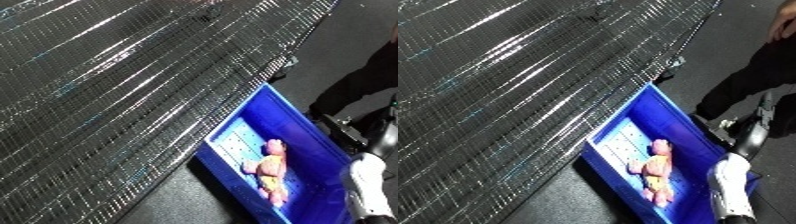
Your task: Pick up the object and place it into the box
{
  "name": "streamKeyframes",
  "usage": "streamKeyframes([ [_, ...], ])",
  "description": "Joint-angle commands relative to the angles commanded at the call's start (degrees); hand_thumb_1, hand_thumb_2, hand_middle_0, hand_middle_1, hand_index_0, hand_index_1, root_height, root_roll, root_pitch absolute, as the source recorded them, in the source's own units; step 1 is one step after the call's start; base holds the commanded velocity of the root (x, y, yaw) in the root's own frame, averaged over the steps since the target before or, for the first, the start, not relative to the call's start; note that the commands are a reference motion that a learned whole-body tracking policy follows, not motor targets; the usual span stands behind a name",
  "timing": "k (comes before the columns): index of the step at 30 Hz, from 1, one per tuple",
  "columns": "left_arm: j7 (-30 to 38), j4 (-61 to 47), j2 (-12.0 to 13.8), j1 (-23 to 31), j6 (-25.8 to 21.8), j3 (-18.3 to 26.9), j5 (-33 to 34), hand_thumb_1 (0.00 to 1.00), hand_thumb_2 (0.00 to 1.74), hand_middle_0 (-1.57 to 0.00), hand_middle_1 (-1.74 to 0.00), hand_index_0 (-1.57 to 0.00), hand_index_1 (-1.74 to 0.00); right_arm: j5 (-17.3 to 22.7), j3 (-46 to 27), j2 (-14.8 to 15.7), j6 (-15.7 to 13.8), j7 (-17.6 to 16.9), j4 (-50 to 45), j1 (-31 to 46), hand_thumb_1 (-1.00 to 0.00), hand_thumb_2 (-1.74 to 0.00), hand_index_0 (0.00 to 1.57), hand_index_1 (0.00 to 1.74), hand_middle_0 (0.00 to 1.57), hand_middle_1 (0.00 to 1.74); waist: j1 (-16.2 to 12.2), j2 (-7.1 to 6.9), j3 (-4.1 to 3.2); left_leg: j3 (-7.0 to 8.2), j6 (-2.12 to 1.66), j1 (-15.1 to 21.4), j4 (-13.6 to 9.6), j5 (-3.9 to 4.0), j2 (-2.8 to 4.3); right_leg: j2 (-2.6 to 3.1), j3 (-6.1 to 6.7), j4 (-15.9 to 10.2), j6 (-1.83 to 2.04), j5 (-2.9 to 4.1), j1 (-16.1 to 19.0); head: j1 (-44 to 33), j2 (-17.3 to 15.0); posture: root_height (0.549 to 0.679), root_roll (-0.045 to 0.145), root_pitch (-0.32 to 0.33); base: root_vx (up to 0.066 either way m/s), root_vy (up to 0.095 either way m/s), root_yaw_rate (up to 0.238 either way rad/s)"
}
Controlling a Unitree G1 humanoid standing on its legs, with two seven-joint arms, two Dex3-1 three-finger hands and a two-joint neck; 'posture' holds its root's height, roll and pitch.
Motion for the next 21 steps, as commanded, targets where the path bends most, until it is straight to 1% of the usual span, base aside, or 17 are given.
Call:
streamKeyframes([
  [3,0.2,-0.4,-0.3,0.6,0.5,0.7,-0.2,1.0,1.74,-1.57,-1.74,-1.57,-1.74,-2.0,2.4,2.6,-0.1,1.3,-6.5,0.1,0.0,0.0,0.0,0.0,0.0,0.0,0.4,-0.46,-0.04,-0.24,0.08,-0.2,0.2,0.06,0.02,0.04,-0.18,0.4,0.03,-0.17,-0.1,-2.0,-0.8,0.641,0.094,-0.079,-0.004,-0.015,0.053],
  [6,0.4,-0.7,-0.3,1.2,1.0,1.5,-0.2,1.0,1.74,-1.57,-1.74,-1.57,-1.74,-4.7,4.7,4.5,1.1,2.1,-13.6,0.5,0.0,0.0,0.0,0.0,0.0,0.0,0.9,-1.0,-0.13,-0.6,0.17,-0.4,0.2,0.15,0.04,0.08,-0.47,0.6,0.09,-0.23,-0.1,-4.5,-1.3,0.64,0.092,-0.081,-0.01,-0.017,0.072],
  [9,0.4,-0.8,-0.3,1.8,1.6,2.1,0.2,1.0,1.74,-1.57,-1.74,-1.57,-1.74,-7.1,7.0,5.7,2.5,3.1,-19.7,0.8,0.0,0.0,0.0,0.0,0.0,0.0,1.7,-1.61,-0.07,-1.06,0.28,-0.7,0.2,0.33,0.14,0.18,-0.77,0.7,0.13,-0.19,0.0,-9.2,-2.3,0.64,0.088,-0.081,-0.026,-0.014,0.082],
  [11,0.4,-0.9,-0.2,2.0,2.1,2.5,0.6,1.0,1.74,-1.57,-1.74,-1.57,-1.74,-8.5,8.6,6.4,3.6,4.1,-23.2,1.1,0.0,0.0,0.0,0.0,0.0,0.0,2.2,-2.12,0.1,-1.41,0.33,-1.0,0.3,0.48,0.25,0.29,-0.96,0.9,0.12,-0.16,-0.1,-13.3,-3.6,0.64,0.086,-0.082,-0.033,-0.014,0.095],
  [15,0.6,-1.6,0.0,2.5,2.9,3.4,1.2,1.0,1.74,-1.57,-1.74,-1.57,-1.74,-10.9,12.5,8.3,5.8,6.8,-28.9,1.1,0.0,0.0,0.0,0.0,0.0,0.0,3.6,-3.24,0.56,-2.36,0.41,-2.0,0.8,0.78,0.46,0.57,-1.37,1.5,-0.01,-0.18,-0.4,-18.5,-4.9,0.638,0.081,-0.086,-0.038,-0.019,0.115],
  [19,0.9,-2.1,0.2,2.7,3.7,3.9,1.6,1.0,1.74,-1.57,-1.74,-1.57,-1.74,-12.2,17.2,9.8,7.8,9.4,-31.9,0.3,0.0,0.0,0.0,0.0,0.0,0.0,5.6,-4.25,0.97,-3.53,0.44,-3.2,1.2,1.14,0.57,0.72,-1.87,2.0,-0.12,-0.25,-0.7,-24.9,-6.6,0.636,0.077,-0.09,-0.04,-0.029,0.153],
  [21,1.1,-2.4,0.2,2.6,4.0,4.1,1.7,1.0,1.74,-1.57,-1.74,-1.57,-1.74,-12.7,20.0,10.3,8.8,10.7,-32.4,-0.4,0.0,0.0,0.0,0.0,0.0,0.0,6.8,-4.69,1.11,-4.16,0.44,-3.8,1.4,1.35,0.61,0.73,-2.19,2.2,-0.16,-0.32,-0.8,-26.9,-6.8,0.635,0.074,-0.091,-0.038,-0.032,0.176],
])
